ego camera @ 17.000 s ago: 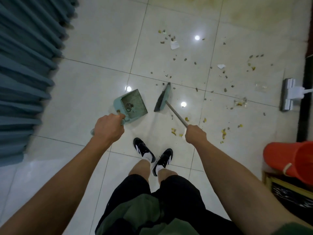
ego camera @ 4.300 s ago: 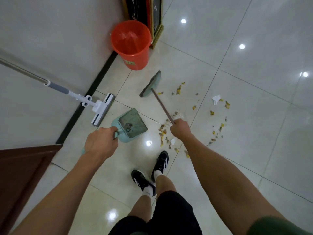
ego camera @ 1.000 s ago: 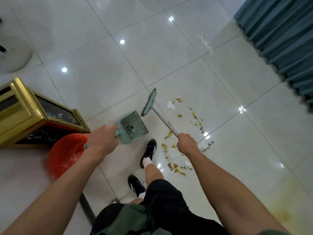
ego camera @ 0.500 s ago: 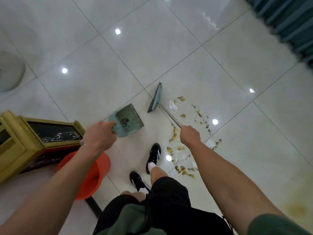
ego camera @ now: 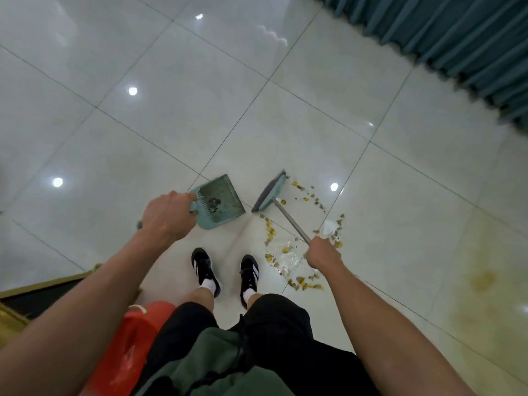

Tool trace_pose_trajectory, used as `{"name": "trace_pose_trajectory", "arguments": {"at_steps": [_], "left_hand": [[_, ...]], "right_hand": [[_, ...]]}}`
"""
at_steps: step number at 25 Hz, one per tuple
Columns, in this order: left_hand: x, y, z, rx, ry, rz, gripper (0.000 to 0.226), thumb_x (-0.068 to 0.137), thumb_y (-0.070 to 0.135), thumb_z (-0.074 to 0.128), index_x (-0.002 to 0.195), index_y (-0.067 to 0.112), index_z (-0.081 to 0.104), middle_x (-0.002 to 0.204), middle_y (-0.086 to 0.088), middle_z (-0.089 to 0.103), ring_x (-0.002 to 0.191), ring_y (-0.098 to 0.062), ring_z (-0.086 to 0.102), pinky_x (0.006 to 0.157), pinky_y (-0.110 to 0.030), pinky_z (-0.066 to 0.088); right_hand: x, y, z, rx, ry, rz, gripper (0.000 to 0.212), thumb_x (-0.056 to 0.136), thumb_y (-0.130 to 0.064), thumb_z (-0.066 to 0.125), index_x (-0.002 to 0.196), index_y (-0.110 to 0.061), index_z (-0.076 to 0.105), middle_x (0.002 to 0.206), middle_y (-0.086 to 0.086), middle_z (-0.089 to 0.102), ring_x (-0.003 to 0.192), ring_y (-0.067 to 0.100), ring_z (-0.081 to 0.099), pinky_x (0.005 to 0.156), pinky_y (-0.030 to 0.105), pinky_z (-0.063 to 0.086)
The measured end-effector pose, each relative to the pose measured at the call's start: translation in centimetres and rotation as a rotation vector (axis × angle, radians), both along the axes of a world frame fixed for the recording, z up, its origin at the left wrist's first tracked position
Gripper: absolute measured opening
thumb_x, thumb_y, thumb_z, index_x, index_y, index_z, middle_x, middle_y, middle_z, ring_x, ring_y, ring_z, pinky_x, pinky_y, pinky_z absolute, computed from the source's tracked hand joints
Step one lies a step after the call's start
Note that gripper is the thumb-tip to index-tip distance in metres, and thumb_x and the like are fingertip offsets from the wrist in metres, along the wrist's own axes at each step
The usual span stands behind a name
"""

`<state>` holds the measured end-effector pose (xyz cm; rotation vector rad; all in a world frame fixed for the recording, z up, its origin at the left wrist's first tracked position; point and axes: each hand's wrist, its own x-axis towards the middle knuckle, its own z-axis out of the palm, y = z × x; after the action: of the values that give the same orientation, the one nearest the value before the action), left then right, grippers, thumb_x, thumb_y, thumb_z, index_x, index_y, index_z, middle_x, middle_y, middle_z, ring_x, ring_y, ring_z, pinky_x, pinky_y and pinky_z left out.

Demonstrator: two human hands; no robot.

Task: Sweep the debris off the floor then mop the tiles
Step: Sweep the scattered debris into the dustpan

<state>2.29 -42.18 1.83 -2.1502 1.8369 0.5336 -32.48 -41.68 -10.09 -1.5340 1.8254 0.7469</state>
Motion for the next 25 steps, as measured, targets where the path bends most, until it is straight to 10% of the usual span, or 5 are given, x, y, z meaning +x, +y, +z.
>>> {"name": "trace_pose_trajectory", "arguments": {"at_steps": [25], "left_hand": [[7.7, -19.2, -5.2, 0.053, -0.024, -0.621, 0.026, 0.093, 0.023, 0.050, 0.115, 0.028, 0.062, 0.083, -0.003, 0.064, 0.066, -0.024, 0.057, 0.059, -0.033, 0.047]], "right_hand": [[14.0, -6.7, -3.7, -0.014, -0.002, -0.614, 0.026, 0.094, -0.006, 0.046, 0.118, -0.007, 0.056, 0.084, 0.004, 0.054, 0.076, 0.023, 0.061, 0.065, 0.034, 0.052]]}}
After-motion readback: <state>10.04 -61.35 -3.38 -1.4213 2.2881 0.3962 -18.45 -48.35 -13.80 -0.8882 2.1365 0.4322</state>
